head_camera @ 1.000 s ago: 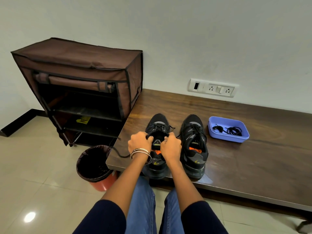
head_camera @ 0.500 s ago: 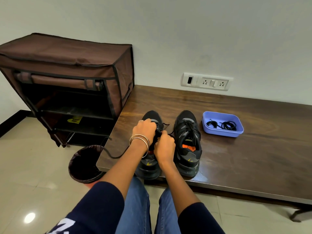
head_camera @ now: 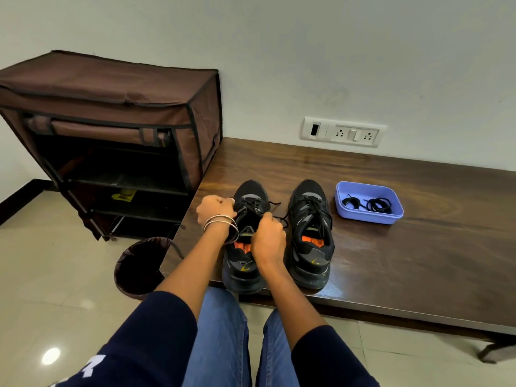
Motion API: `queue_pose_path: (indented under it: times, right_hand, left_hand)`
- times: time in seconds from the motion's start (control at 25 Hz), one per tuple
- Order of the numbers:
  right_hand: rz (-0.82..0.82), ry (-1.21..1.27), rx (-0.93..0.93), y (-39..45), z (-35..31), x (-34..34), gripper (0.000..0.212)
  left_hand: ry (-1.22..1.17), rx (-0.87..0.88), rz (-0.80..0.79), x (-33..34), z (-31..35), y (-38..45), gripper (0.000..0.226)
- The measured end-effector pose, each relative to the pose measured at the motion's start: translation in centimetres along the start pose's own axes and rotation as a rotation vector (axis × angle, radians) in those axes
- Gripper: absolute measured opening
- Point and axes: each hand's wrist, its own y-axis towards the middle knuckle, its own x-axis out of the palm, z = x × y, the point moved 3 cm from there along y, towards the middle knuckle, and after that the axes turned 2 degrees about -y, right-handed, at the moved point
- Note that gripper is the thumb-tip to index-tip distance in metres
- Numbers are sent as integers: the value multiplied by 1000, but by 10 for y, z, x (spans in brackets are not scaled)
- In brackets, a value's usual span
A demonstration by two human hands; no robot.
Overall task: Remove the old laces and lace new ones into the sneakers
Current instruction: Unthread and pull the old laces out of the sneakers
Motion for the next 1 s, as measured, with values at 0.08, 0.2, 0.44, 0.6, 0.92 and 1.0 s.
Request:
queue_pose_path:
  times: [0.08, 0.2, 0.44, 0.6, 0.92, 1.0]
  right_hand:
    - [-11, -4, -4, 0, 0, -1, 29]
    - [-40, -9, -10, -1, -3, -1, 29]
    - [-31, -29, -17, 0, -3, 2, 24]
    - [-42, -40, -13, 0, -4, 0, 23]
    - [-33, -20, 18, -1, -1, 2, 22]
    - [-29, -24, 21, -1, 0, 3, 22]
  left_hand:
    - [-258, -202, -52, 2, -4, 3, 13]
    - [98, 182, -36, -6, 15, 2, 23]
    - [1054, 880, -500, 18, 39, -26, 29]
    - [1257, 989, -263, 21, 34, -39, 28]
    - [1271, 1064, -106, 19, 17, -50, 4]
    - [1138, 968, -99, 15, 17, -54, 14]
